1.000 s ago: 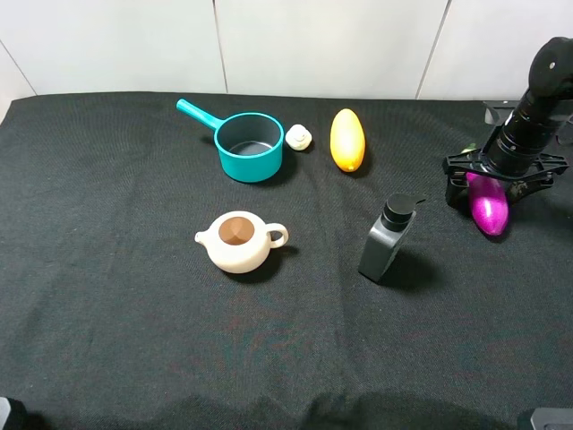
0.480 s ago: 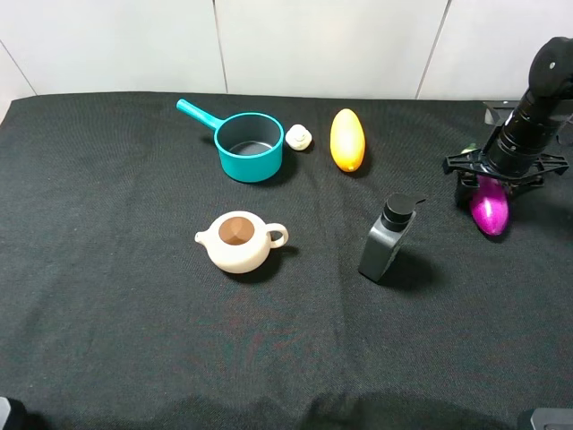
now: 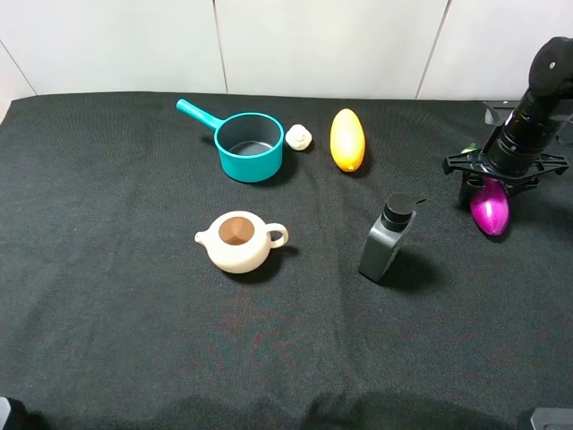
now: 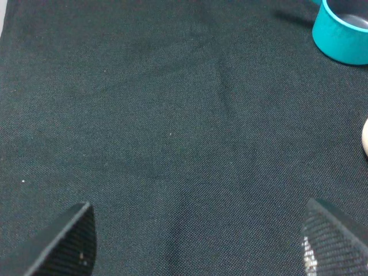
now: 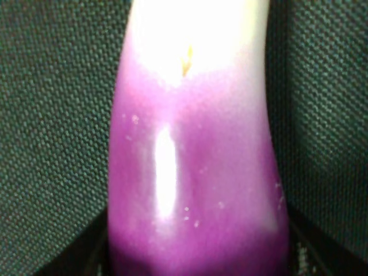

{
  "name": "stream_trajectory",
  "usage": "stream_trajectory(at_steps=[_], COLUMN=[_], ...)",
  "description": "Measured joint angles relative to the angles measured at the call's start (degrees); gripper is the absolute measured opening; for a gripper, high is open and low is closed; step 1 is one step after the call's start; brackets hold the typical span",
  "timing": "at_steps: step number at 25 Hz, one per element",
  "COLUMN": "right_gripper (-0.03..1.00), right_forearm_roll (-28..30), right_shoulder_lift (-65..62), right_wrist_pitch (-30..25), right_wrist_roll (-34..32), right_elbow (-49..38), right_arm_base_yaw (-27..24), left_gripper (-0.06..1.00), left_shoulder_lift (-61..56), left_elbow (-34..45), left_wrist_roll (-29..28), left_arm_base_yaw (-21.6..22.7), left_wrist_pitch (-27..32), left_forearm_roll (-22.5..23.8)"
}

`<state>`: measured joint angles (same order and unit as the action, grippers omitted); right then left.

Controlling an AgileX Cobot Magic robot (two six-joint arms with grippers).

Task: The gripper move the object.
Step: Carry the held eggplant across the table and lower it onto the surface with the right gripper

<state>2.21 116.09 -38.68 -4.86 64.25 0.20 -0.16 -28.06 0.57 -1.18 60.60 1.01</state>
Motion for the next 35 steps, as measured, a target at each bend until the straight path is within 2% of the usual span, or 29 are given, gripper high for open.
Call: stream_trajectory(at_steps=[5,8,15,27,35], right_gripper=[0.39,0.39,0.39,0.39,0.39], right_forearm_roll=[0.0,0.0,-0.2,-1.1,-2.2], right_shoulder_lift=[-2.2,-3.4,-6.2,-6.5,-6.5], right_wrist_pitch=[-0.7,-3.4,-11.4,-27.5,-30.3], right_wrist_roll=[0.9,1.6,4.9,5.7,6.5], right_elbow=[0.7,2.2,8.6,23.9,27.8], right_arm_base_yaw=[0.0,0.0,0.0,0.0,0.5], left_gripper=[0.76,0.76,0.76,0.76,0.76], left_shoulder_lift=[0.0,0.0,0.0,0.0,0.0], left_elbow=[0.0,0.0,0.0,0.0,0.0], left_wrist_roll=[0.0,0.0,0.0,0.0,0.0], left_arm_base_yaw=[0.0,0.0,0.0,0.0,0.0], left_wrist_pitch=[0.0,0.0,0.0,0.0,0.0], left_forearm_roll=[0.0,0.0,0.0,0.0,0.0])
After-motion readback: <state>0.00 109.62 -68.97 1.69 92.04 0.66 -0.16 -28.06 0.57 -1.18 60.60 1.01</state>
